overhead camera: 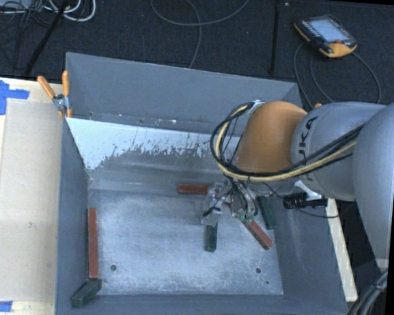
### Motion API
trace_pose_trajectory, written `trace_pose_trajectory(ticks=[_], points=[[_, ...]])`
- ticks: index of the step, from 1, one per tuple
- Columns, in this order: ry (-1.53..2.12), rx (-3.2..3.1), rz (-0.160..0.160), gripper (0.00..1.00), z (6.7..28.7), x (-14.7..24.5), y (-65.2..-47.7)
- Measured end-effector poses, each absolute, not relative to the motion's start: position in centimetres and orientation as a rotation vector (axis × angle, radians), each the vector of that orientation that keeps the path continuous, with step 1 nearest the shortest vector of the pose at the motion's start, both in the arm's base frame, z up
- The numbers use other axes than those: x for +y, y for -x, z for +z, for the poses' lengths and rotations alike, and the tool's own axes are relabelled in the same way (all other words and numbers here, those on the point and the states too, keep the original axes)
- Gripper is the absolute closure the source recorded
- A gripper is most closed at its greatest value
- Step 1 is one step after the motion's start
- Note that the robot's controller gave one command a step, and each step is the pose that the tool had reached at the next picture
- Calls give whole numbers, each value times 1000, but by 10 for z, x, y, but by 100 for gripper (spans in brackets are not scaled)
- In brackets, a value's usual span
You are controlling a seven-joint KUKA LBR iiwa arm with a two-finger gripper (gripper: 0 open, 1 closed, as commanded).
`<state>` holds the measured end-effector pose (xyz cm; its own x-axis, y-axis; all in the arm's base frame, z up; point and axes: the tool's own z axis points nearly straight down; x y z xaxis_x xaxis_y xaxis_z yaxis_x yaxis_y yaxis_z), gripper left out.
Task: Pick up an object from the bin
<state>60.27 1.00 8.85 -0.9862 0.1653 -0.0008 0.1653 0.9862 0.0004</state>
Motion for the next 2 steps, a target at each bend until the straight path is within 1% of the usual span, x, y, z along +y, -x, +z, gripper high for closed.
trace_pose_trajectory(ticks=[1,2], points=[[-262,3130,1,0,88,10,-603],[-263,3130,1,0,88,10,-603]])
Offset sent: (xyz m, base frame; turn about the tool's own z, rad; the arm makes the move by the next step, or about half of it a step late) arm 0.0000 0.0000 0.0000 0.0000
